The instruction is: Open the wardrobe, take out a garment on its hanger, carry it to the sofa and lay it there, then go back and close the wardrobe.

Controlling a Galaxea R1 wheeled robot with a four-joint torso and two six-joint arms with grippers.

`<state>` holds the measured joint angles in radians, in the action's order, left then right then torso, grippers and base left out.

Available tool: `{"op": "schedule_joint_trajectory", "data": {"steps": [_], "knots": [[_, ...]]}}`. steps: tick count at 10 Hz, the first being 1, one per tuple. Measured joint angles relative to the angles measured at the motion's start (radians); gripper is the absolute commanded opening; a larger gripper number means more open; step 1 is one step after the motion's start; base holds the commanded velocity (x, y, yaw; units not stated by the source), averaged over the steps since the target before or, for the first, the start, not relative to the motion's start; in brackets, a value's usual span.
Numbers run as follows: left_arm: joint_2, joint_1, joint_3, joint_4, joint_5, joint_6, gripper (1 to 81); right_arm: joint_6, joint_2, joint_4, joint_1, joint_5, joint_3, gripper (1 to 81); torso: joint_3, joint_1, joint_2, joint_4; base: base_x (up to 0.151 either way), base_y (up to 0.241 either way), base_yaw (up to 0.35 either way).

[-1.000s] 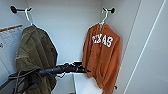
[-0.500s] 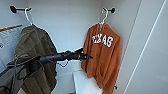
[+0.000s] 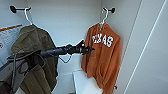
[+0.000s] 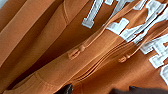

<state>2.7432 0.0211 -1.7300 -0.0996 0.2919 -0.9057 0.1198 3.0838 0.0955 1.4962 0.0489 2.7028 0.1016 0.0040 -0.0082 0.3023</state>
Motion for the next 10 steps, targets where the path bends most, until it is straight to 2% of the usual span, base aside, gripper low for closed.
{"op": "schedule_joint_trajectory", "data": {"steps": [2, 4, 10], "knots": [[0.023, 0.073, -0.026, 0.001, -0.027, -0.099, 81.1, 0.000, 0.000, -0.022, 0.000, 0.000, 0.000, 81.1, 0.000, 0.000, 0.000, 0.000, 0.000, 0.000, 0.000], [0.053, 0.122, -0.060, 0.001, -0.048, -0.168, 81.1, 0.000, 0.002, -0.027, 0.000, 0.000, 0.000, 81.1, 0.000, 0.000, 0.000, 0.000, 0.000, 0.000, 0.000], [0.173, 0.219, -0.212, 0.003, -0.079, -0.312, 81.1, 0.000, 0.002, -0.037, 0.000, -0.001, 0.001, 81.1, 0.000, 0.000, 0.000, 0.000, 0.000, 0.000, 0.000]]}}
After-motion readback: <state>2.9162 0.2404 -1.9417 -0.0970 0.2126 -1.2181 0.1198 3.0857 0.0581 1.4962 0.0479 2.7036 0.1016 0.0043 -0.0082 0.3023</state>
